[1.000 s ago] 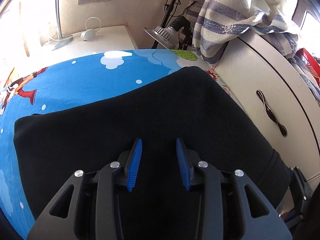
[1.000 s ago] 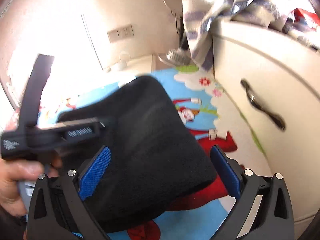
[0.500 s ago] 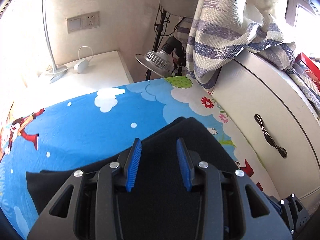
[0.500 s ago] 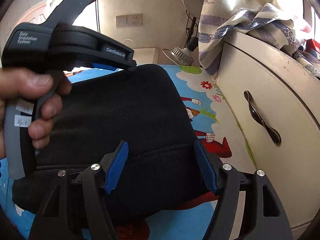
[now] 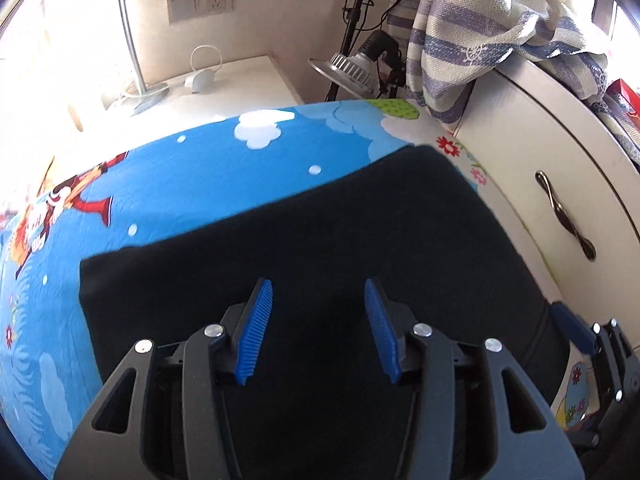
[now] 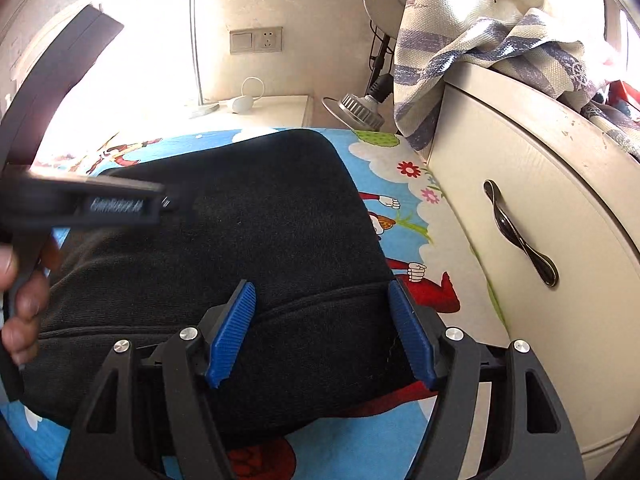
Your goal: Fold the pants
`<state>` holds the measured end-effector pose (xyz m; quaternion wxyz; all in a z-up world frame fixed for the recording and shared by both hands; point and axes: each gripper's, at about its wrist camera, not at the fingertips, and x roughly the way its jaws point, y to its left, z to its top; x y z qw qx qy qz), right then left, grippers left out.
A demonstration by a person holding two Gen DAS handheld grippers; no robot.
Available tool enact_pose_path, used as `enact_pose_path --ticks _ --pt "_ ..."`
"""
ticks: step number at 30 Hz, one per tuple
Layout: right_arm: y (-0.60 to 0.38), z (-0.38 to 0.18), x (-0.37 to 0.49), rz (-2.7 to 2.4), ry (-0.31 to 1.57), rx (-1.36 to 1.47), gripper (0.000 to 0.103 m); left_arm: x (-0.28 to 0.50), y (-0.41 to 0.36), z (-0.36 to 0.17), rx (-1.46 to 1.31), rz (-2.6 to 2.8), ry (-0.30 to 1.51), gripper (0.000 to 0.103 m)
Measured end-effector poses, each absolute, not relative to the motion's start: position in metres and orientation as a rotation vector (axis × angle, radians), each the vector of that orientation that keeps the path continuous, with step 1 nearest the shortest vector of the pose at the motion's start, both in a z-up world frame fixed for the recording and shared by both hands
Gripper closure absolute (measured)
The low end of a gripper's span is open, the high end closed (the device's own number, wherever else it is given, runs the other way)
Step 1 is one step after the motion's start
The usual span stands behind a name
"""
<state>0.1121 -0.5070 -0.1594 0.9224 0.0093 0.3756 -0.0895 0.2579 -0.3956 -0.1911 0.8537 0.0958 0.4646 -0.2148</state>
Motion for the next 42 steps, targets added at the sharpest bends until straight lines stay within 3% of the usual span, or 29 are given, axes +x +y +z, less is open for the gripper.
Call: enact_pose_path --ticks 2,4,5,8,12,25,42 --pt "-0.507 -0.159 0.112 -0.195 0.778 0.020 0.031 0.235 -0.378 -0.194 0.221 -0.430 0.940 0.045" --pt "-0.511 -0.157 0.109 -0.194 0.786 0.045 0.023 0.211 -0.364 -0.191 0.251 -0.367 0.892 0.023" --pt "-0.513 -0.155 0.105 -0.201 0.791 0.062 0.015 0.199 -0.355 -0.187 0.241 -0.341 0.871 0.020" --pt "-0.516 -0.149 0.090 -0.212 0.818 0.099 0.015 0.165 -0.333 -0.183 0.195 -0.344 0.887 0.018" --pt "-0.507 -0.135 0.058 -0.250 0.829 0.098 0.015 0.123 -0.314 -0.171 0.178 -0.342 0.881 0.002" --pt "-0.470 -0.108 0.006 -0.177 0.860 0.071 0.015 0.072 -0.297 -0.126 0.093 -0.297 0.864 0.002" --pt "-0.469 -0.106 0.007 -0.164 0.855 0.076 0.015 0.067 -0.299 -0.122 0.036 -0.398 0.859 0.002"
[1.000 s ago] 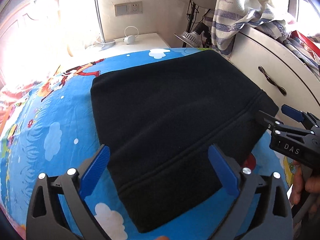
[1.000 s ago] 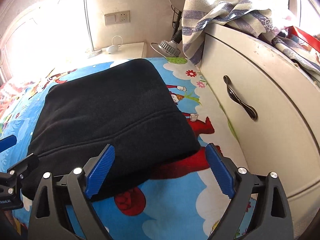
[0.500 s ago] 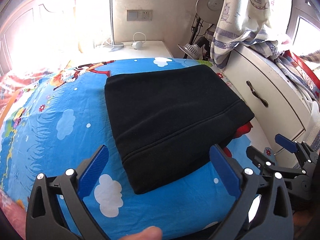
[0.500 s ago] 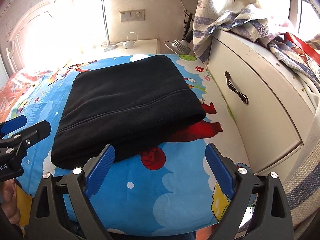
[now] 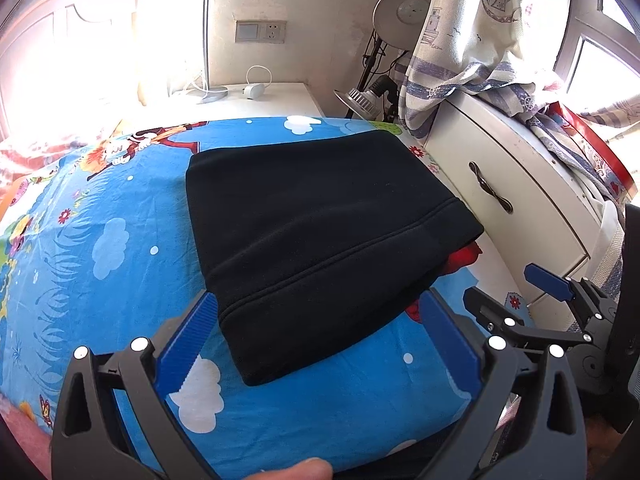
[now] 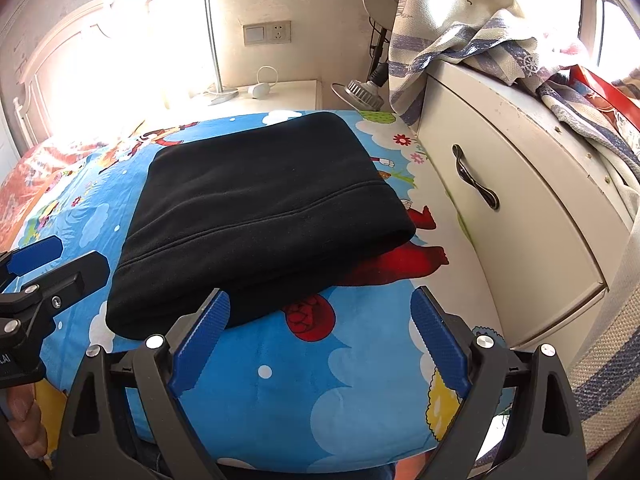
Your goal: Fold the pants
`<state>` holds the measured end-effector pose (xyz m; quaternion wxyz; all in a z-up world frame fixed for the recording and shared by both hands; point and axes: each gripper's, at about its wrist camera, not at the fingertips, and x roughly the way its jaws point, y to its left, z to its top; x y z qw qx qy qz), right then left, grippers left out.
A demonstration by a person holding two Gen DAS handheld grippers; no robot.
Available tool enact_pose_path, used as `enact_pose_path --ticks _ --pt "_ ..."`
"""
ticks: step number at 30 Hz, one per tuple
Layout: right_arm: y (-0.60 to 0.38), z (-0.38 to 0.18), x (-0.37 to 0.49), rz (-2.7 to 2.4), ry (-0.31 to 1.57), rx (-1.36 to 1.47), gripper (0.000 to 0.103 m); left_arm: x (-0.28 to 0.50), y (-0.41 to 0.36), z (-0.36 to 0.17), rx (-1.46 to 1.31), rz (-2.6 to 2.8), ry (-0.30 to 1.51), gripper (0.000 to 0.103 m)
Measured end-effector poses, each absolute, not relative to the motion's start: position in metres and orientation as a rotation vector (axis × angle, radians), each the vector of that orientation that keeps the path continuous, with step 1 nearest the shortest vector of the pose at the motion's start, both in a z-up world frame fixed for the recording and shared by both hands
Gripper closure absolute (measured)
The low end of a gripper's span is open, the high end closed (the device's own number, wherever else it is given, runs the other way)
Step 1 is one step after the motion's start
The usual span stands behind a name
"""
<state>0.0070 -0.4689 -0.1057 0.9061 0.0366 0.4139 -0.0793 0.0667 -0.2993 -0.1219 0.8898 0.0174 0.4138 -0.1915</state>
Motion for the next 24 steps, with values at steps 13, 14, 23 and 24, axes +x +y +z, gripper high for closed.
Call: enact_pose_path --ticks 13,14,23,24 --pt "-0.4689 -0.1059 0.0066 -0.164 0.853 0.075 0.015 0.0644 -0.3007 -0.1214 0.049 -0.384 0.844 0.002" --pt "-0.4688 -0.1060 0.0066 -0.163 0.854 0.075 0.015 0.0642 -0.3005 -0.1212 0.050 -0.385 0.844 0.002" --pt "-0.4684 -0.1079 0.0074 -0.161 0.857 0.076 0.015 0.0640 -0.3002 -0.1213 0.053 -0.390 0.843 0.002" --pt "-0.4685 -0.1080 0.0074 -0.162 0.857 0.077 0.015 0.0640 -0.3002 -0.1213 0.052 -0.390 0.843 0.002"
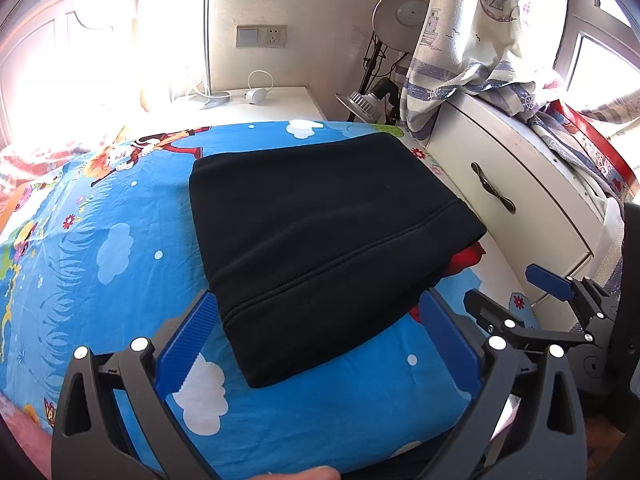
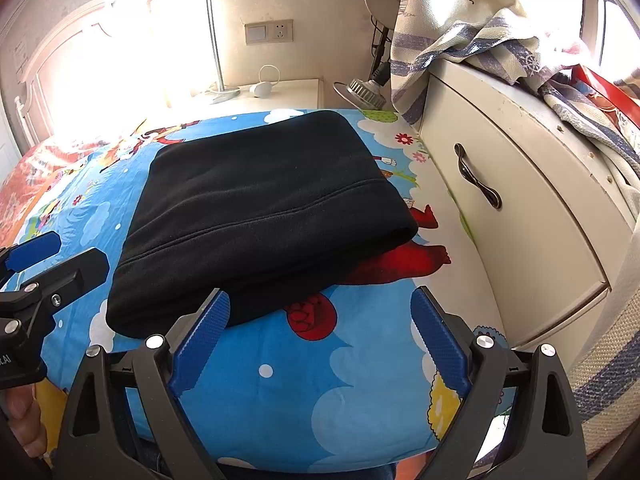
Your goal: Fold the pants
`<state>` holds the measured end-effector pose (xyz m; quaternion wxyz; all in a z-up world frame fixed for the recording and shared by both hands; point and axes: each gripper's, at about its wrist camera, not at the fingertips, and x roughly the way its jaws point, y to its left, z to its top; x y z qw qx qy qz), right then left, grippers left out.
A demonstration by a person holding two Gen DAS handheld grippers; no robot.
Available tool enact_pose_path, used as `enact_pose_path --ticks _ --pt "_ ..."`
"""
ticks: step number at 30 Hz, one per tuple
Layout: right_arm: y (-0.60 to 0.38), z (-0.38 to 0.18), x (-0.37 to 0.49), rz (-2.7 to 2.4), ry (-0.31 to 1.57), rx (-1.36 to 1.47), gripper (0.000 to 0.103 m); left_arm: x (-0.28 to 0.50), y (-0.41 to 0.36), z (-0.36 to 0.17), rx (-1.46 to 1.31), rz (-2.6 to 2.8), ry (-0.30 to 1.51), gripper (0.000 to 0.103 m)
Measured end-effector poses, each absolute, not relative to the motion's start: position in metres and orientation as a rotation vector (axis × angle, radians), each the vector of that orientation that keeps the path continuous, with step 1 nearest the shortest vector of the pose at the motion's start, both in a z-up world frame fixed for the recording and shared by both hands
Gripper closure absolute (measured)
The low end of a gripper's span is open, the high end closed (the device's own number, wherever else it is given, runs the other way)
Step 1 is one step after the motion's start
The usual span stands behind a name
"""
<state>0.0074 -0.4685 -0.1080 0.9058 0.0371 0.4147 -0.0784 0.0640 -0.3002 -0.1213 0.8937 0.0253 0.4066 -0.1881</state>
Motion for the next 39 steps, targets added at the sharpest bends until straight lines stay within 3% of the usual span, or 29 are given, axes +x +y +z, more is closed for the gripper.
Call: enact_pose_path --ticks 39 --pt "-0.4675 -0.1084 0.0071 -0.160 0.853 0.082 0.015 0.0638 -0.3056 -0.1200 0.067 -0.400 0.831 0.002"
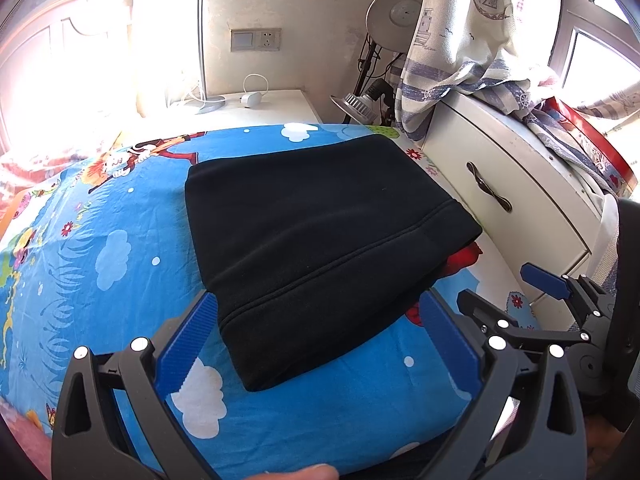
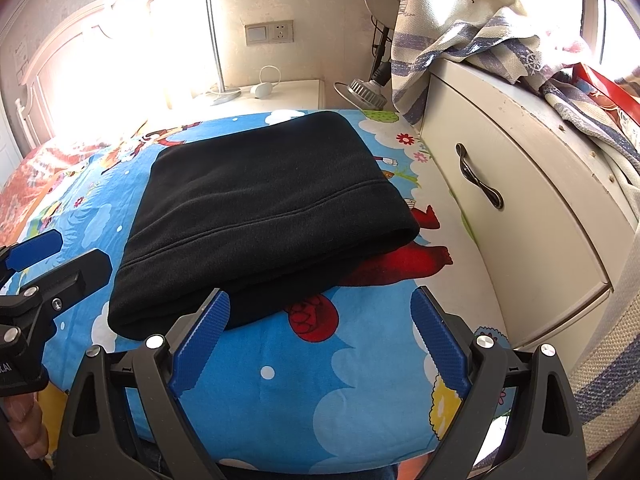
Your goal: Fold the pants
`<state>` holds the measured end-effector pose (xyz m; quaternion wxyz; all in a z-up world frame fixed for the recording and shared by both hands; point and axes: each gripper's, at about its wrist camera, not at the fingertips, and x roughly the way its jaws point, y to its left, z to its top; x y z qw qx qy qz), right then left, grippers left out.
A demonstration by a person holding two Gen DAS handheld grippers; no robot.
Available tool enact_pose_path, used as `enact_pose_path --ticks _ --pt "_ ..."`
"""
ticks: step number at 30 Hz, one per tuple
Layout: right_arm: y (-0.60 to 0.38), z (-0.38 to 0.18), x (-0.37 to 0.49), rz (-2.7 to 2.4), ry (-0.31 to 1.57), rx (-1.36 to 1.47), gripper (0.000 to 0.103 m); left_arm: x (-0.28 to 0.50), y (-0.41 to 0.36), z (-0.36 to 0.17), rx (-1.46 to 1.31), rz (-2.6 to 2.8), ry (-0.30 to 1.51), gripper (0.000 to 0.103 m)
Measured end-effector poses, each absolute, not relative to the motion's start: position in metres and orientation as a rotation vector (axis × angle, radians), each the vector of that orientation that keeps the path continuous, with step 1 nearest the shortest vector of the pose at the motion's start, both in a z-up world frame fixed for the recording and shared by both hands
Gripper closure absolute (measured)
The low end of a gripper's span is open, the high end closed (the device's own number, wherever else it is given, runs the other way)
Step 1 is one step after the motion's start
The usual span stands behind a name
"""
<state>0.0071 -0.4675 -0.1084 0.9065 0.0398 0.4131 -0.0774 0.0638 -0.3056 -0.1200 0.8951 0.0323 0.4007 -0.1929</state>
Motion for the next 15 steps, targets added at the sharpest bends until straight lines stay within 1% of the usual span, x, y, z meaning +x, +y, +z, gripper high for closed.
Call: enact_pose_path --ticks 15 --pt "-0.4665 -0.1077 0.0070 -0.160 0.853 0.083 0.015 0.0634 -0.3069 -0.1189 0.069 -0.401 0.830 0.002"
